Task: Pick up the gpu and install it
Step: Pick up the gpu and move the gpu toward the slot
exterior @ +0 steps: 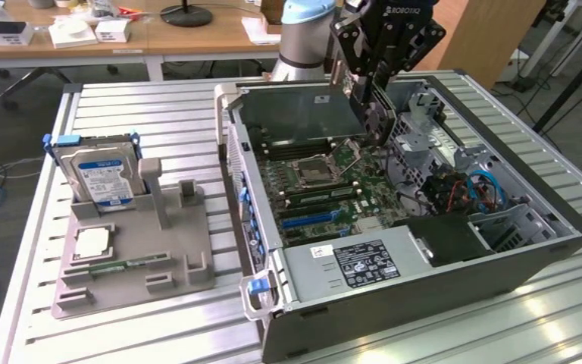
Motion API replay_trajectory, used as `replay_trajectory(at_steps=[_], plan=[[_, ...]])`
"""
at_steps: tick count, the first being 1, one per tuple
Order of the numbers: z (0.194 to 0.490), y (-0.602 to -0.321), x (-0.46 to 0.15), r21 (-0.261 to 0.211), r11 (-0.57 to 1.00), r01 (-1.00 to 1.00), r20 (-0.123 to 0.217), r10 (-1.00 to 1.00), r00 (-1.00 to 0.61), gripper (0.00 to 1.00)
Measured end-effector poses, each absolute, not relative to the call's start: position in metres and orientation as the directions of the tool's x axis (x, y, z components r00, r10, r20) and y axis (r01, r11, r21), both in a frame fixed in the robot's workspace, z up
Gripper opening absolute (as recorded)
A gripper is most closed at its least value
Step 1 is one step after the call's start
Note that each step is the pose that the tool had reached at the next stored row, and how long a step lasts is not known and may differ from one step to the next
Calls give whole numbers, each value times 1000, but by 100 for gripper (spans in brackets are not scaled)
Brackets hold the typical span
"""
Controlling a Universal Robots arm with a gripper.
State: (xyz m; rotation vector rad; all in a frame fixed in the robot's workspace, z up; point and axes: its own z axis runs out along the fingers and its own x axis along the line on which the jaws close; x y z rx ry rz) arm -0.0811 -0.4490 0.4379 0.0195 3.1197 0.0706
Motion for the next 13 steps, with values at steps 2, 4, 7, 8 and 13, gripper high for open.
replay_trajectory(at_steps=[2, 4, 7, 8, 13], plan=[[438, -449, -81, 45, 999, 12, -21, 13, -1000, 26], [438, -449, -81, 45, 999, 11, -21, 12, -1000, 26], [438, -449, -81, 45, 999, -18, -21, -18, -1000, 26], [438, -449, -81, 45, 998, -36, -21, -35, -999, 26], [438, -449, -81, 45, 991, -127, -21, -126, -992, 26]])
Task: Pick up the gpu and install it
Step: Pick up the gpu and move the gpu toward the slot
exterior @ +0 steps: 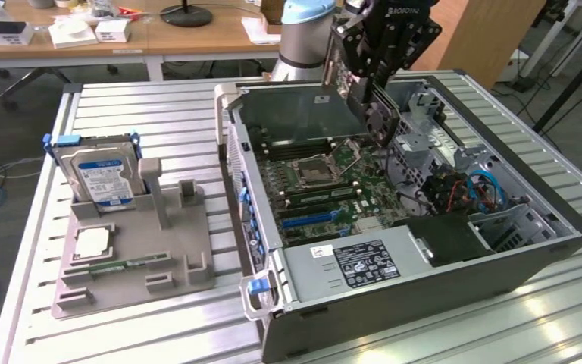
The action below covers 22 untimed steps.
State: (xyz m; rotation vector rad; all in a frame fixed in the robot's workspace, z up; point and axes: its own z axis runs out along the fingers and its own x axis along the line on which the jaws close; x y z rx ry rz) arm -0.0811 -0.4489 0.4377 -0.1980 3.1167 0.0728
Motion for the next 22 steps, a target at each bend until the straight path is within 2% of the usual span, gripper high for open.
replay_trajectory(at_steps=[22], plan=[[437, -449, -81, 45, 863, -503, -21, -503, -864, 26]])
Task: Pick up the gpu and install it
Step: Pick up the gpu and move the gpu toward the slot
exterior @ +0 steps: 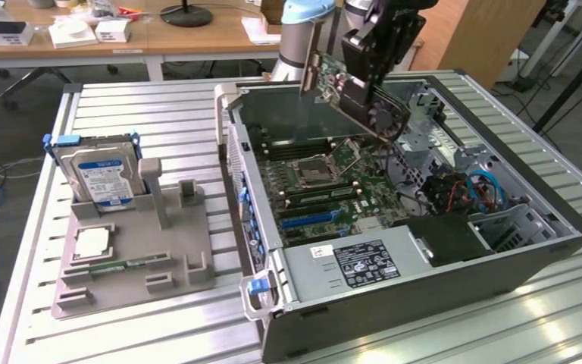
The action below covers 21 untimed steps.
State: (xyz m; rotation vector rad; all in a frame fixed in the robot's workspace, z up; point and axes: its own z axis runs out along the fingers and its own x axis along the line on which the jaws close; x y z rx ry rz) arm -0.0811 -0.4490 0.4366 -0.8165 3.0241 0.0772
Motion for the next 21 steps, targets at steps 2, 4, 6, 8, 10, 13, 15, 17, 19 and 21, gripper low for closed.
replay_trajectory(at_steps=[2, 4, 6, 8, 10, 13, 15, 17, 19, 21], plan=[[437, -449, -81, 45, 844, -534, -21, -533, -846, 26], [436, -449, -81, 45, 825, -564, -21, -564, -826, 26], [436, -449, -81, 45, 803, -595, -21, -594, -804, 26], [436, -449, -81, 45, 781, -623, -21, -623, -782, 26], [436, -449, -81, 45, 758, -651, -21, -651, -759, 26], [436, -449, -81, 45, 721, -692, -21, -692, -722, 26], [436, -449, -81, 45, 695, -717, -21, -717, -697, 26], [436, -449, -81, 45, 669, -741, -21, -741, -671, 26], [435, -449, -81, 45, 642, -765, -21, -765, -644, 26], [435, -449, -81, 45, 613, -789, -21, -789, -614, 26]])
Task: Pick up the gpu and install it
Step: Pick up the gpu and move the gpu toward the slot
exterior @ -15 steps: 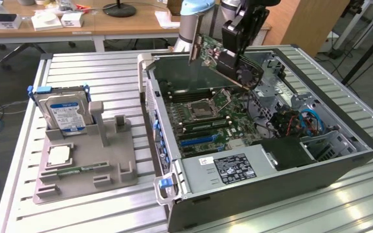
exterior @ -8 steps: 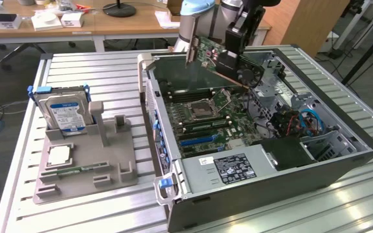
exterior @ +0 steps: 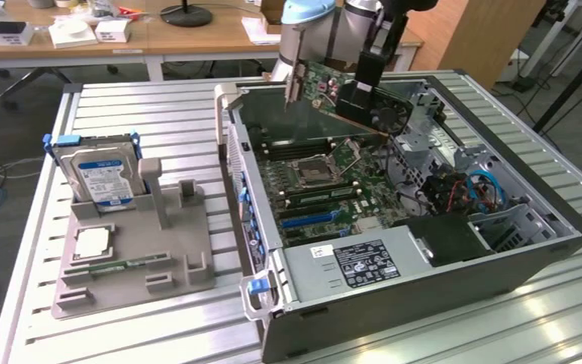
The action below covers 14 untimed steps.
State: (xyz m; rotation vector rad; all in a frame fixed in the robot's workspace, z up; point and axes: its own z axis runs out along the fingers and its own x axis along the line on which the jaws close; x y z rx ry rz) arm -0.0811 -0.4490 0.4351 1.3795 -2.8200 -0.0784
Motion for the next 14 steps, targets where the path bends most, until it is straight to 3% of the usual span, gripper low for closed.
replay_trajectory(at_steps=[14], plan=[[433, -449, -81, 45, 394, -918, -21, -918, -396, 26]])
